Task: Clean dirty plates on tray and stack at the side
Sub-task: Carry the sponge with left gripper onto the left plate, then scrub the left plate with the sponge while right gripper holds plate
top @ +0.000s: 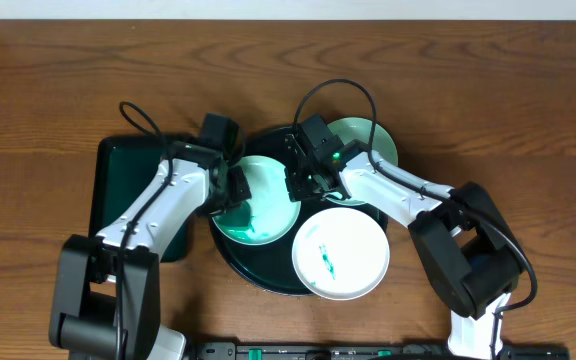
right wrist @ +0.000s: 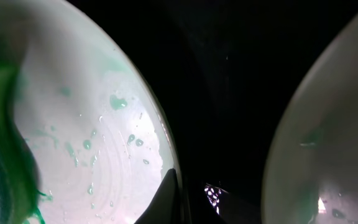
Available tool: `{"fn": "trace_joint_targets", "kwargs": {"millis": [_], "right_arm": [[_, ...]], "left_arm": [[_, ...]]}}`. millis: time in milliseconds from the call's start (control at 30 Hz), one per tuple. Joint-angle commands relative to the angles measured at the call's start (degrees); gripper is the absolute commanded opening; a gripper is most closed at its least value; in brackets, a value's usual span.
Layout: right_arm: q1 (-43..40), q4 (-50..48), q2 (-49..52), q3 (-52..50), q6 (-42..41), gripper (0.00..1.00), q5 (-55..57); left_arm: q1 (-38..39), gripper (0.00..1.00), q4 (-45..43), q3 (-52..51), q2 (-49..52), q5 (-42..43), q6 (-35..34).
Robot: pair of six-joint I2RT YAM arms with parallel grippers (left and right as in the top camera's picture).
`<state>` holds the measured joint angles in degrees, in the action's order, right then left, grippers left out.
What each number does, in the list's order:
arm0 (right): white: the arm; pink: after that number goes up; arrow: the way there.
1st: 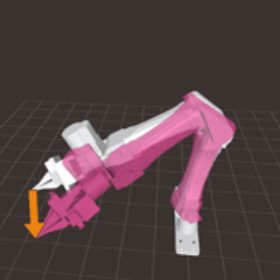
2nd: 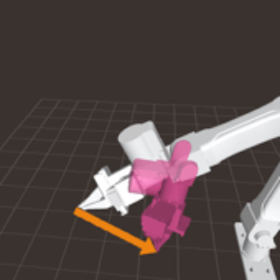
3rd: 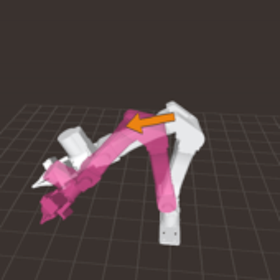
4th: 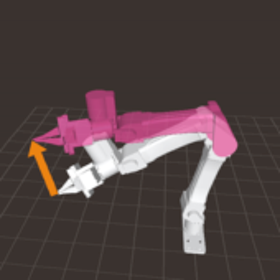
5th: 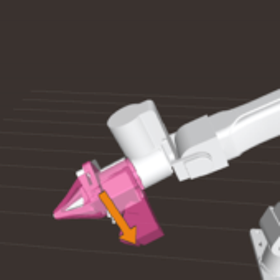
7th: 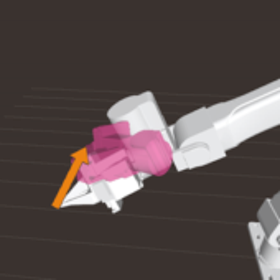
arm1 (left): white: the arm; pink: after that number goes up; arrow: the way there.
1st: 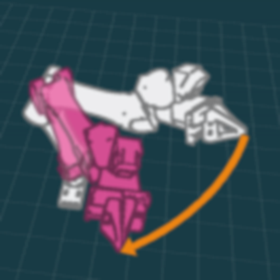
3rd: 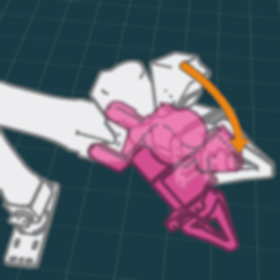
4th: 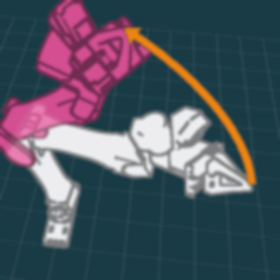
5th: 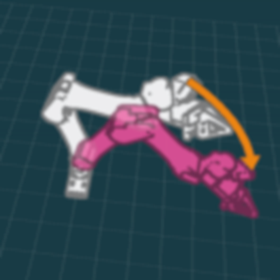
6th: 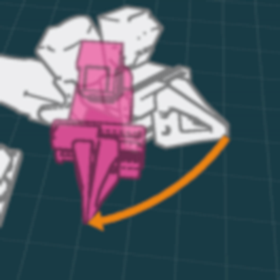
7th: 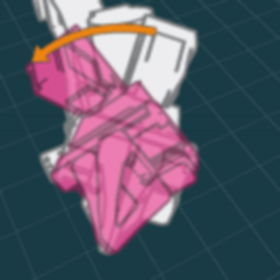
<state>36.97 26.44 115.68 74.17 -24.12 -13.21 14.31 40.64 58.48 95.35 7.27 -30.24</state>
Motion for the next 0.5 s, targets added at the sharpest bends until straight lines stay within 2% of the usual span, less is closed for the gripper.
{"fn": "trace_joint_targets", "kwargs": {"millis": [0,167,233,333,467], "right_arm": [[0.5,-0.1,1.0,1.0,-0.7,0.01,-0.6],[0.5,-0.1,1.0,1.0,-0.7,0.01,-0.6],[0.5,-0.1,1.0,1.0,-0.7,0.01,-0.6],[0.5,0.0,1.0,1.0,-0.7,0.01,-0.6],[0.5,0.2,1.0,1.0,-0.7,0.01,-0.6]], "left_arm": [[1.9,0.07,0.1,-1.2,0.1,3.1,1.4],[3.8,0.07,-0.4,-1.2,0.1,16.9,9.5],[4.0,0.07,-0.4,-1.2,0.1,18.2,10.3],[3.4,0.07,-0.7,-1.2,0.1,14.6,9.8],[1.4,0.07,-0.3,-1.2,0.1,2.8,4.6]]}}
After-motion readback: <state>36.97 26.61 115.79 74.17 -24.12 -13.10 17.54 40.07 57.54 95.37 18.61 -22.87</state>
